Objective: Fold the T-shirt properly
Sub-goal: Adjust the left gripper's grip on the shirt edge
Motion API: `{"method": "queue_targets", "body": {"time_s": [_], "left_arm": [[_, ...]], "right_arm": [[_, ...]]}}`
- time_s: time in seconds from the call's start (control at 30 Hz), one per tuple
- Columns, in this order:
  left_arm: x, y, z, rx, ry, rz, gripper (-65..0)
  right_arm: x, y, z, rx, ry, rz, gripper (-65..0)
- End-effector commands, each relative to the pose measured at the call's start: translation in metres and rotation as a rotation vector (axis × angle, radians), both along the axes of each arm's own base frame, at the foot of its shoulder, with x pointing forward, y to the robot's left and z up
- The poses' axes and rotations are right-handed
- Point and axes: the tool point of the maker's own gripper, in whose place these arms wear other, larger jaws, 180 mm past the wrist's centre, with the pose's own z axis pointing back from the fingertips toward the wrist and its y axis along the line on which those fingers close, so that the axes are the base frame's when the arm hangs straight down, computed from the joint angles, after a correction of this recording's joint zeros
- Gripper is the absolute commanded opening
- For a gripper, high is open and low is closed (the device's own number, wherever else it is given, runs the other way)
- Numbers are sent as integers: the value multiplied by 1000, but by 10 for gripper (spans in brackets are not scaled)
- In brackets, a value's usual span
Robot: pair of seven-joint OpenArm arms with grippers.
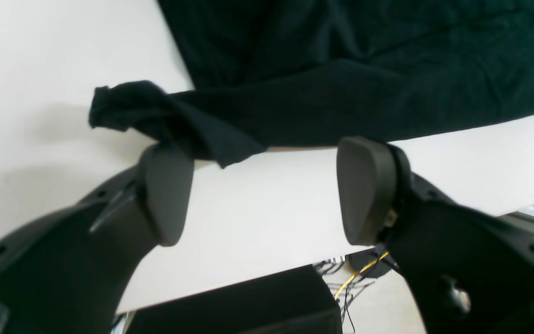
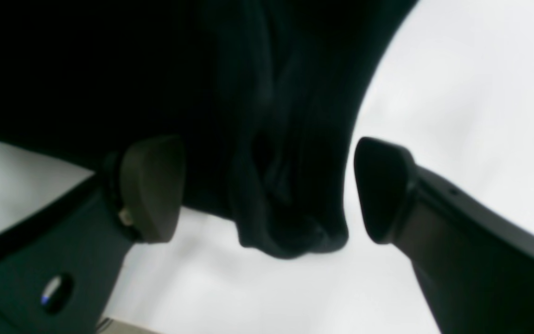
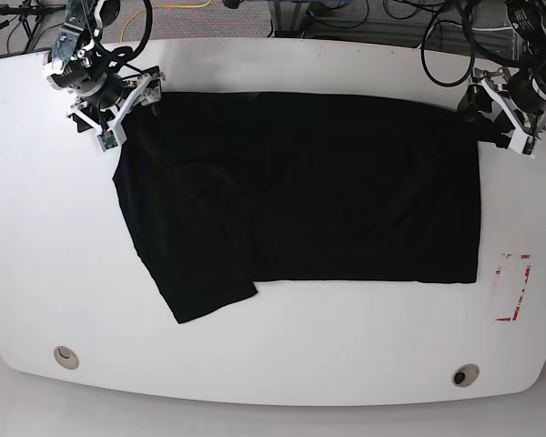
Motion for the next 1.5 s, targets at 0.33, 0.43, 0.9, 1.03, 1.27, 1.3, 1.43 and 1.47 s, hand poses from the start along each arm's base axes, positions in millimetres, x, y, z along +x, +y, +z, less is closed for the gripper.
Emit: {"method": "queue_targets", "body": {"time_s": [0.33,0.43,0.9,1.03,1.27,1.3,1.43,1.47], "left_arm": [[15,18,-4,-28,-75,56,-204],[19,25,-4,9,-68,61,-204],[13,42,-20,45,-10,108,-204],[22,36,-24,20,-11,98,-204],[29,28,-31,-23,-24,109,-208],[29,27,-32,-28,-26,112,-221],[29,20,-39,-34,-4,93,-358],[27,17,-45,-35,16,81,-408]], "right_arm": [[8,-2,9,-5,-39,6,-117],[8,-3,9,-8,-38,6,-117],[3,-4,0,8,-12,-4,-117],[3,-3,0,11,-13,-4,-117],[3,-4,0,10,-13,-4,-117],[3,-4,0,10,-13,-4,-117],[4,-4,0,10,-14,-4,-119],[4,-4,0,10,-14,-4,-119]]}}
